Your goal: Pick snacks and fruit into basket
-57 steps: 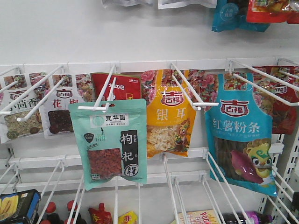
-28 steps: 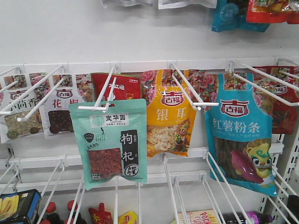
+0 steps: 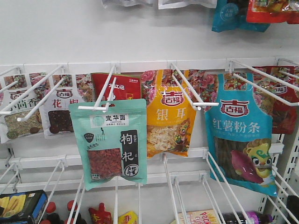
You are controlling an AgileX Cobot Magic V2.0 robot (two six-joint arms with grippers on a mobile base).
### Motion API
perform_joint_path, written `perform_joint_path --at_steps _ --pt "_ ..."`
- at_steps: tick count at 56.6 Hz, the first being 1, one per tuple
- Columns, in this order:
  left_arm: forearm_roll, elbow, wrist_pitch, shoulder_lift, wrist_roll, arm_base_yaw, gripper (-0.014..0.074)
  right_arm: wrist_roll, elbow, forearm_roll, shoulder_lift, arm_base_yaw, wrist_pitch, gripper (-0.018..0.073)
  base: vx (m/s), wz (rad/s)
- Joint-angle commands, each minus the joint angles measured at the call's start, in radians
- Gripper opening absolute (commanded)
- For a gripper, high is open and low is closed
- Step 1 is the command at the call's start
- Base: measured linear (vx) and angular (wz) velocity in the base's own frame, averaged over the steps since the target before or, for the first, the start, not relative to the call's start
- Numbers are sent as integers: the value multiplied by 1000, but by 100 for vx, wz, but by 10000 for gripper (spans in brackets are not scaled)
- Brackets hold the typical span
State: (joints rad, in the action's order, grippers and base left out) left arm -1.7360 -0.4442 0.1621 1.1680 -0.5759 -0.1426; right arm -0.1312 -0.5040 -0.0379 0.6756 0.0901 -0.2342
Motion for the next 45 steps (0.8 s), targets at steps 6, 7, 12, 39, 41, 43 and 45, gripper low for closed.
perform_joint_path --at_steps 6,7,12,39,41,43,45 --pt "-43 -23 -23 -2 -9 5 486 8 -37 -10 5 -5 76 592 0 0" --pt "-43 -23 -25 3 -6 5 485 8 -37 -10 5 -5 76 592 0 0" --pt "-43 -23 -15 35 27 5 484 8 -37 -10 5 -5 76 592 0 0" --pt "-42 -26 55 72 36 5 484 8 -37 -11 5 -5 76 592 0 0" --pt "-42 -26 56 72 36 5 484 8 -37 -11 5 -5 76 592 0 0" --pt "-42 -26 57 72 36 5 484 8 -37 -11 5 -5 76 592 0 0" --pt "-42 -26 59 72 36 5 484 8 -37 -11 5 -5 76 592 0 0"
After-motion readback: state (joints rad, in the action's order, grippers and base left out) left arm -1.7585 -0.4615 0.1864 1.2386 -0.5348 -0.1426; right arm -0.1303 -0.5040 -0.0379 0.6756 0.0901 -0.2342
